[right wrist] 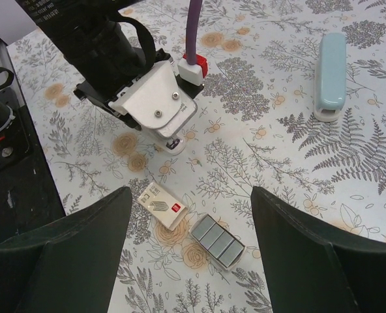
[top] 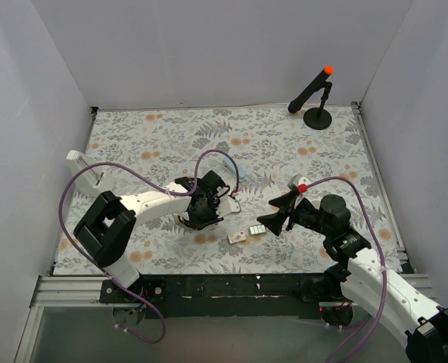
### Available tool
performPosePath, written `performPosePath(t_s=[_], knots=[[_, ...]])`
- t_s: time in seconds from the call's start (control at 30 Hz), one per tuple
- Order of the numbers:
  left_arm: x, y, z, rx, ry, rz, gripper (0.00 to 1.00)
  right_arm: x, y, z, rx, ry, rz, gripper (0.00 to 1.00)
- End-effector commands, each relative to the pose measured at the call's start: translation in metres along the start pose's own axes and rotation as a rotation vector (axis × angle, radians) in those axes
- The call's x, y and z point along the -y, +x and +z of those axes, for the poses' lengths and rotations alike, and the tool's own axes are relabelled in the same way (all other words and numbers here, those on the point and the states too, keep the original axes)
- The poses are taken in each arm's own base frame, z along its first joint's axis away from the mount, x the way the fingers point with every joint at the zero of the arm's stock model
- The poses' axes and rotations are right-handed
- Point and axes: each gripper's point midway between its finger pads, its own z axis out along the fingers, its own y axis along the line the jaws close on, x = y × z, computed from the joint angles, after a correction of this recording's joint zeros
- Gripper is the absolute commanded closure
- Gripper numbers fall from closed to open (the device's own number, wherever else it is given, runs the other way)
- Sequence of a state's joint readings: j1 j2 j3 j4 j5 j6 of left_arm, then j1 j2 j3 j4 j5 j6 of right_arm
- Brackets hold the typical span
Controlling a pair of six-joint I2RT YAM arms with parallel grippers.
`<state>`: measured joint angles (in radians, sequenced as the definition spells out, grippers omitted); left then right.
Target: Load the staples into the stapler
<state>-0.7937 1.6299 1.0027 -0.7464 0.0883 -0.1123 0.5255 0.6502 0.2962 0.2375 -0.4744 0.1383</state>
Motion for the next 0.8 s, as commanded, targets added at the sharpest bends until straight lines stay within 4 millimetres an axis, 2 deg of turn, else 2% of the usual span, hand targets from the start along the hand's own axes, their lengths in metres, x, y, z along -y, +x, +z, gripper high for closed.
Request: performPosePath(t_s=[0.0,0.1,0.17,0.23,0.3,0.37,0.43,0.47,0.5,0.53,0.6,0.63,0.67,0.73,0.77], knots=[[-0.004,-0.01,-0.001,0.012,-0.025,0.003,0.79,0.002,-0.013,0.0,0.044,0.012,-0.031,0.18],[-0.007,-0.02,-0.01,0.052,-0.046,-0.011,0.65,0.006,-0.015,0.0,0.038,0.035,-0.033,0.18],[-0.009,-0.027,-0.019,0.092,-0.06,-0.012,0.5,0.01,-0.013,0.001,0.018,0.057,-0.026,0.18],[-0.011,-0.034,-0.027,0.129,-0.075,-0.011,0.43,0.014,-0.02,0.002,0.014,0.078,-0.039,0.18],[-0.014,-0.043,-0.042,0.189,-0.102,-0.005,0.32,0.021,-0.025,0.004,-0.01,0.117,-0.037,0.18],[-0.017,-0.056,-0.061,0.27,-0.138,0.0,0.25,0.031,-0.026,0.007,-0.042,0.153,-0.038,0.17],[-0.022,-0.068,-0.078,0.347,-0.179,-0.012,0.09,0.036,-0.035,0.01,-0.055,0.178,-0.039,0.17],[-0.025,-0.074,-0.097,0.407,-0.218,-0.019,0.05,0.043,-0.031,0.014,-0.089,0.199,-0.028,0.17],[-0.029,-0.077,-0.106,0.439,-0.248,-0.031,0.03,0.046,-0.029,0.015,-0.122,0.211,-0.019,0.17],[-0.035,-0.083,-0.117,0.485,-0.294,-0.045,0.02,0.048,-0.042,0.019,-0.118,0.218,-0.026,0.16],[-0.052,-0.084,-0.149,0.562,-0.417,-0.141,0.02,0.062,-0.033,0.029,-0.2,0.255,-0.01,0.16],[-0.059,-0.089,-0.163,0.62,-0.463,-0.174,0.02,0.064,-0.043,0.034,-0.218,0.262,-0.012,0.15],[-0.066,-0.086,-0.172,0.65,-0.514,-0.254,0.02,0.076,-0.031,0.042,-0.284,0.289,0.002,0.14],[-0.076,-0.091,-0.206,0.797,-0.596,-0.344,0.02,0.083,-0.024,0.049,-0.363,0.312,0.014,0.14],[-0.085,-0.084,-0.217,0.844,-0.656,-0.443,0.02,0.096,-0.026,0.061,-0.398,0.339,-0.009,0.14]])
